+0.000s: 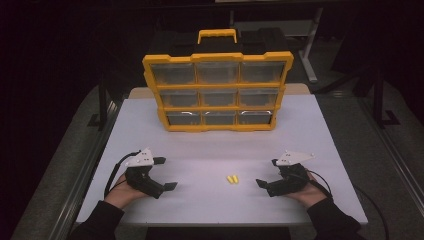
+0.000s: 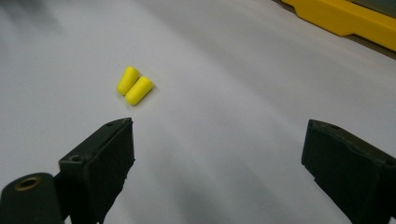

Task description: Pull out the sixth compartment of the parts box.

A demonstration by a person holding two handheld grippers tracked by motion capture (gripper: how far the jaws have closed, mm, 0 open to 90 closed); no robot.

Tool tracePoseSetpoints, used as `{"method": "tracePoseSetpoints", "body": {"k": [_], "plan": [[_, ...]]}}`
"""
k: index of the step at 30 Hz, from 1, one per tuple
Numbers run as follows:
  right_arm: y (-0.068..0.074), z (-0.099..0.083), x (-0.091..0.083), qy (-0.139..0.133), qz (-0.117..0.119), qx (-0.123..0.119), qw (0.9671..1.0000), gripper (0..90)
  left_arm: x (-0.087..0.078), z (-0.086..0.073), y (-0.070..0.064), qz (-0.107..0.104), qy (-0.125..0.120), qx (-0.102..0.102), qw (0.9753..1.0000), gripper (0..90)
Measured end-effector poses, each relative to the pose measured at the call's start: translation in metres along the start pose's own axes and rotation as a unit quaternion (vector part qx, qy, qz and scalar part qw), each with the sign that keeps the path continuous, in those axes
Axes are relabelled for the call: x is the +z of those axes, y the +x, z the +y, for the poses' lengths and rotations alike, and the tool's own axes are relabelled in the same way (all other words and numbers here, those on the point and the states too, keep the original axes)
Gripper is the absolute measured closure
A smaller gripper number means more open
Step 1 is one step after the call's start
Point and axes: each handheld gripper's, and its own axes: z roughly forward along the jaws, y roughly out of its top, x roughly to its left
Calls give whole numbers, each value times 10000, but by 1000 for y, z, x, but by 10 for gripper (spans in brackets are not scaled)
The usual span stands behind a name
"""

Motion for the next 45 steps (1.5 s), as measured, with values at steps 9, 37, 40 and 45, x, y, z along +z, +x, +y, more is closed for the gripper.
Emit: {"method": "tracePoseSetpoints", "body": {"k": [9, 37, 40, 45], "plan": [[-2, 1, -2, 30, 86, 116, 9999, 84, 0, 0, 1, -11, 10, -49, 10000, 0], [2, 17, -2, -211, 28, -14, 9998, 85, -1, 0, 1, -44, -81, -110, 9999, 0], [2, 18, -1, -243, 16, -25, 9997, 86, -1, 0, 2, -63, -81, -111, 9999, 0], [1, 19, 0, -244, 37, -10, 9997, 86, 0, 0, 0, -85, -82, -106, 9999, 0]]}}
